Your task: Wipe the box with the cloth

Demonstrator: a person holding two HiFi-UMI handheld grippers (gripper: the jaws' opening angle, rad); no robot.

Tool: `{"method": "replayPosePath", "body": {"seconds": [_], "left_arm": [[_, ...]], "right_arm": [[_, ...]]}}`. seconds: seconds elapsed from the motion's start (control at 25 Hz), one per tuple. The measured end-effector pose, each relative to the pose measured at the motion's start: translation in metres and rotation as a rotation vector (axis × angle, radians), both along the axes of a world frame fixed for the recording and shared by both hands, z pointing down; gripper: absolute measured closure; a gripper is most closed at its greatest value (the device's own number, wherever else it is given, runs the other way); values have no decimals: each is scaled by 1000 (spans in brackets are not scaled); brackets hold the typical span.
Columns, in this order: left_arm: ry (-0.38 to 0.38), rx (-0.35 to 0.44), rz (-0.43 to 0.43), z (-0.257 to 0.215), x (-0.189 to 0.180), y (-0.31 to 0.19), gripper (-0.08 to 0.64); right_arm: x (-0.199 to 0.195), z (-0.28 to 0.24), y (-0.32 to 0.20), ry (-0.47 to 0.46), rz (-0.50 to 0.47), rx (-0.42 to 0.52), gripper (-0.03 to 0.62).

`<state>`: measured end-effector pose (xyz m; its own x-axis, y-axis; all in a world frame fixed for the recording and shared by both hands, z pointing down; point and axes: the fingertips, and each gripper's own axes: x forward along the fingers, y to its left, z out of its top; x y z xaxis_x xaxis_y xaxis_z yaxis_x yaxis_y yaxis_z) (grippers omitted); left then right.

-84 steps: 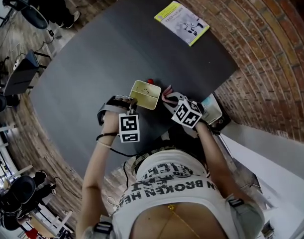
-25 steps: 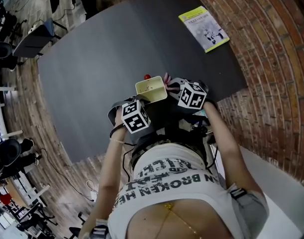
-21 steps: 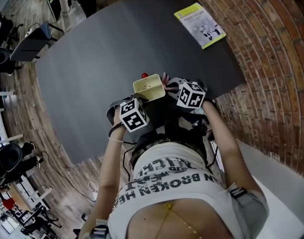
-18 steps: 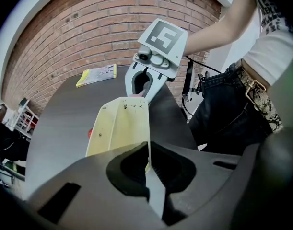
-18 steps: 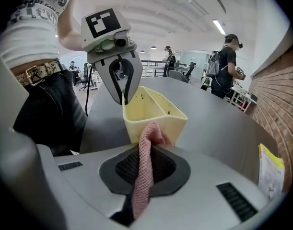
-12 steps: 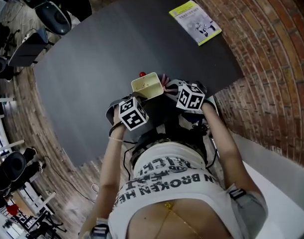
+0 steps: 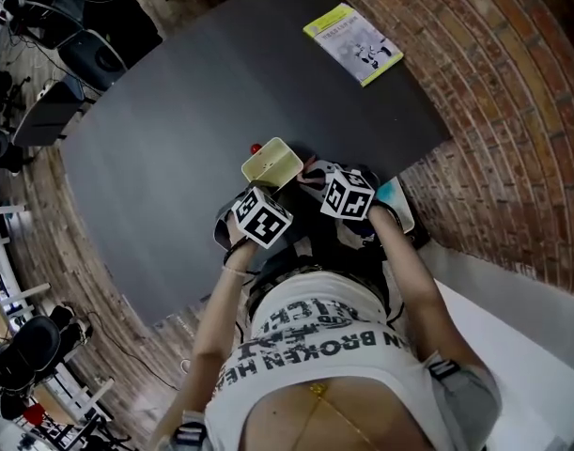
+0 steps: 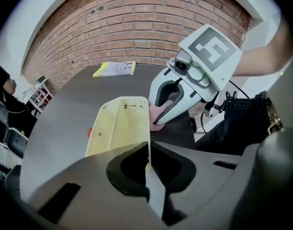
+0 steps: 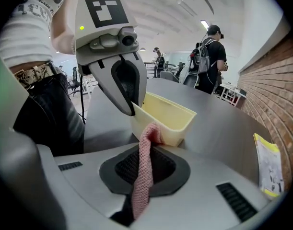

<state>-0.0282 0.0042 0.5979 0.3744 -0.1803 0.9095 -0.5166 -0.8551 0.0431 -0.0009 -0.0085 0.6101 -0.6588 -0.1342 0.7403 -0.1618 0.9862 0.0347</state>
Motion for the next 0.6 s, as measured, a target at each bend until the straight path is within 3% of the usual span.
{"method": "replayPosePath", "body": {"seconds": [0.36,0.6], "left_arm": [[42,11,-192,4,13,-14,543],[94,9,-215,2,17,-12,541]], "right_arm": [[-28,3,11,-39,8,-26,575],[-31,-1,11,-136,106,-93,575]]}}
